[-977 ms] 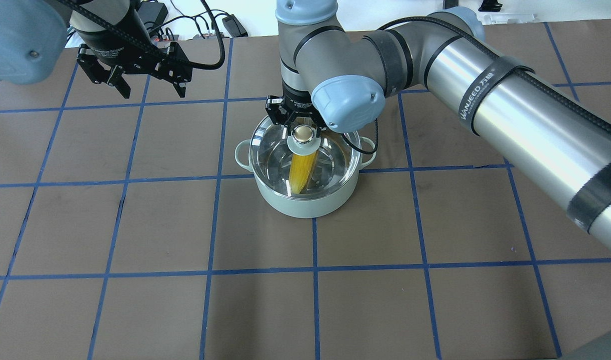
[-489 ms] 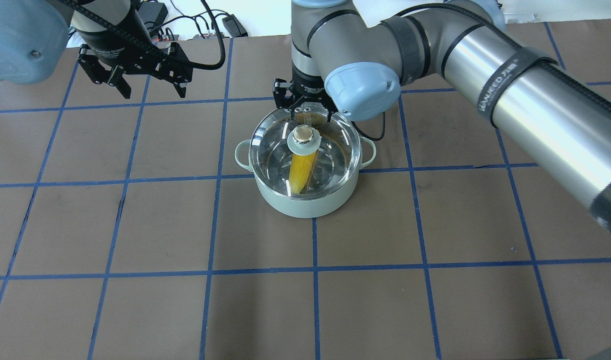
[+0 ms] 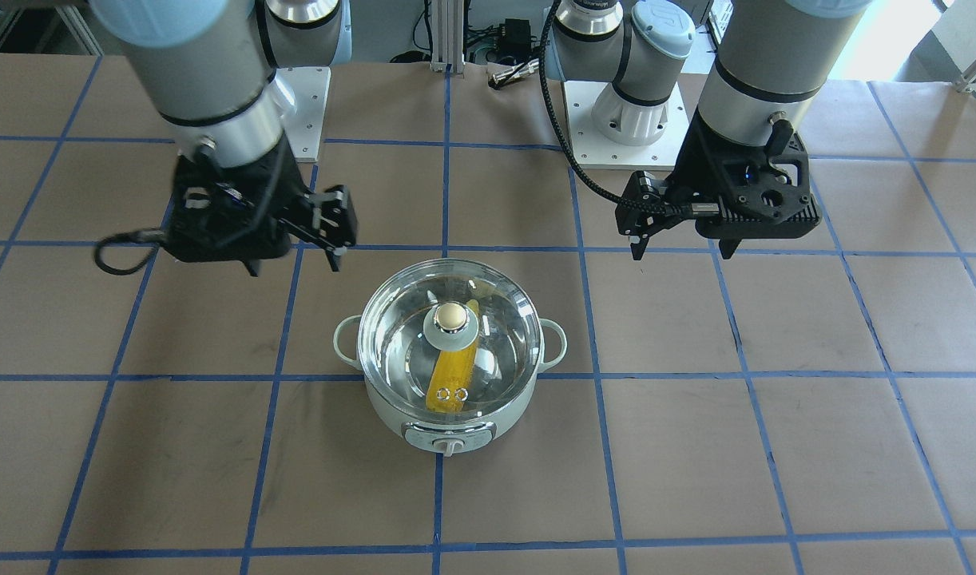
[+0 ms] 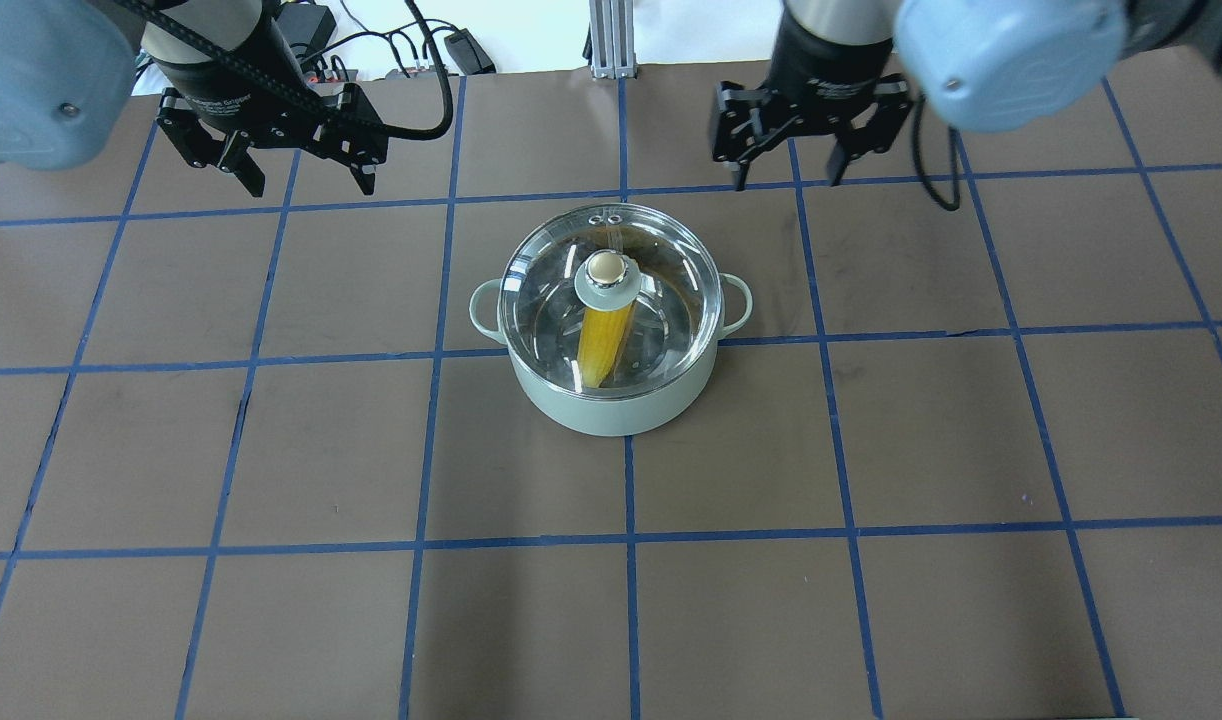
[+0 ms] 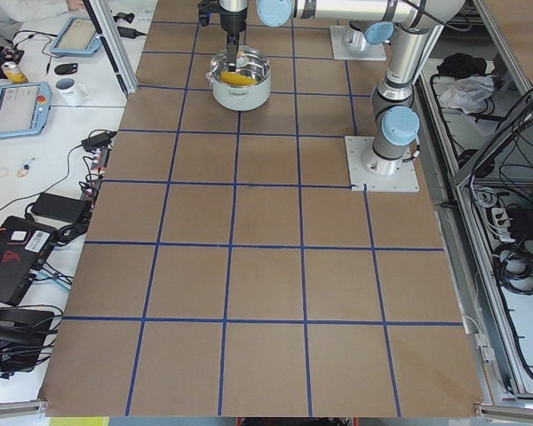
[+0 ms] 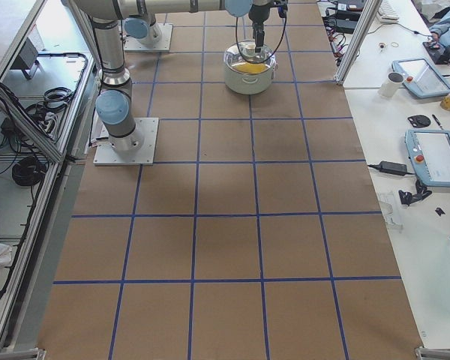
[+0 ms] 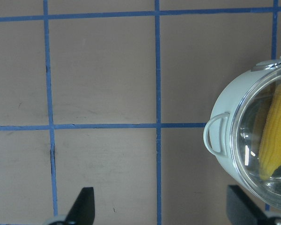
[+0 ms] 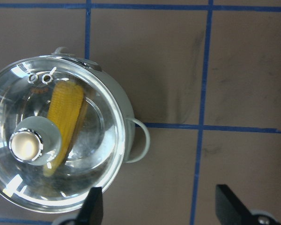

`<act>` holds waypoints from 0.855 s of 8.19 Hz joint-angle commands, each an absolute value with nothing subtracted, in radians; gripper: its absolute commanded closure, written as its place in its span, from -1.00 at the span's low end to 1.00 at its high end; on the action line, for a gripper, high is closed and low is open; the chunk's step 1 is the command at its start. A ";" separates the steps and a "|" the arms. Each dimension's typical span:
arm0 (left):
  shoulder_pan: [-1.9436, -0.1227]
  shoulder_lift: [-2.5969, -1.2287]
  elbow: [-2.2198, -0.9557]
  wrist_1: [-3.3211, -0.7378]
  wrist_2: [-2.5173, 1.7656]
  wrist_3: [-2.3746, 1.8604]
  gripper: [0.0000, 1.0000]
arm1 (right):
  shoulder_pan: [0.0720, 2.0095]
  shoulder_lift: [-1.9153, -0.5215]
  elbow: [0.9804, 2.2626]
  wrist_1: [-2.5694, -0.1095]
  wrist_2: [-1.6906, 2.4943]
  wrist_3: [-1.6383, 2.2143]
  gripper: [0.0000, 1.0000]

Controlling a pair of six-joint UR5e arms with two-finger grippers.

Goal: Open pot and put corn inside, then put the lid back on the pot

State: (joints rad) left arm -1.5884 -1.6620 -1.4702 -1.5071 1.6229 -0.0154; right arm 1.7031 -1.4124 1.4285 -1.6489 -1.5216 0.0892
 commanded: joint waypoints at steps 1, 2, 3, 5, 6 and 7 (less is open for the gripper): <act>-1.594 -1.658 -1.471 -1.508 1.620 -0.017 -1.00 | 1.551 -1.549 1.434 -1.522 -1.526 -0.158 -0.81; -1.594 -1.660 -1.471 -1.509 1.621 -0.005 -1.00 | 1.554 -1.558 1.437 -1.531 -1.526 -0.149 -0.82; -1.594 -1.660 -1.471 -1.511 1.621 -0.002 -1.00 | 1.554 -1.559 1.437 -1.539 -1.522 -0.144 -0.87; -1.594 -1.663 -1.471 -1.509 1.621 -0.003 -1.00 | 1.560 -1.559 1.439 -1.543 -1.514 -0.138 -0.87; -1.594 -1.663 -1.471 -1.511 1.621 -0.002 -1.00 | 1.590 -1.554 1.439 -1.567 -1.525 -0.121 -0.88; -1.594 -1.663 -1.471 -1.509 1.621 -0.002 -1.00 | 1.621 -1.554 1.439 -1.578 -1.526 -0.095 -0.90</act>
